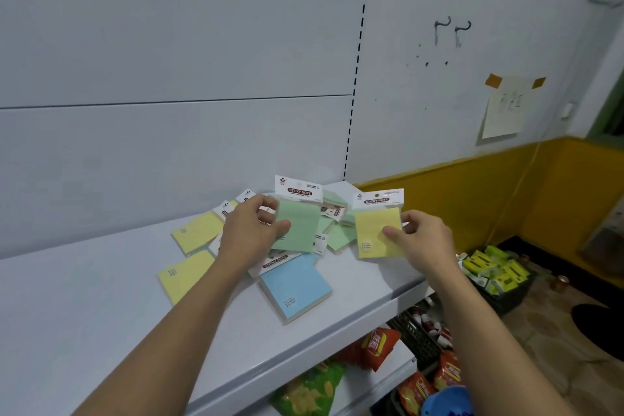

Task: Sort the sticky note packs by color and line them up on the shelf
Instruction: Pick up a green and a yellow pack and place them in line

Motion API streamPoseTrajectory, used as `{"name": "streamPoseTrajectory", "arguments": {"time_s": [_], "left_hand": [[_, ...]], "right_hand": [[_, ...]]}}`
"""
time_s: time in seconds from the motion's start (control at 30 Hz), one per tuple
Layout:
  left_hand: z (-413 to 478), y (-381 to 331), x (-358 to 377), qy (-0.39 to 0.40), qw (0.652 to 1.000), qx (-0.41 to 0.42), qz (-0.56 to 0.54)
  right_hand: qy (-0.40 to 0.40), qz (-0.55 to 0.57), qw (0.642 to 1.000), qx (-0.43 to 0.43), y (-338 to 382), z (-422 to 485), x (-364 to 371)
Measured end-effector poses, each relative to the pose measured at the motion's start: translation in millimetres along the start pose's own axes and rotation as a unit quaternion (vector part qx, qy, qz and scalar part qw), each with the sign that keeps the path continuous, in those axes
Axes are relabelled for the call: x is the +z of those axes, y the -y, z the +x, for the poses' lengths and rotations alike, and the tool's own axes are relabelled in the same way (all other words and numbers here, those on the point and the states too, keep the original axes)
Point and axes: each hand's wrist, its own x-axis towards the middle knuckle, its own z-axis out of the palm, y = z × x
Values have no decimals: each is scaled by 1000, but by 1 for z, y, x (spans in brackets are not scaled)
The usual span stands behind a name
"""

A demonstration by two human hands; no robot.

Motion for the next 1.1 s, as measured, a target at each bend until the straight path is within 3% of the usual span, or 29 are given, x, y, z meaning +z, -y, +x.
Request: {"name": "streamPoseTrajectory", "arguments": {"time_s": [0.2,0.4,0.6,1.1], "left_hand": [[4,-5,-16,-19,1000,16,9],[10,-13,-45,-48,998,21,-22],[8,-15,-84,-94,995,28,-26],[-36,-8,-212,-234,972,-13,18]], "right_hand": [[48,97,991,-77,21,7,-3],[44,151,983,-95,44,15,13],[58,152,976,-145,75,22,34],[185,211,925,-256,191,2,120]]}}
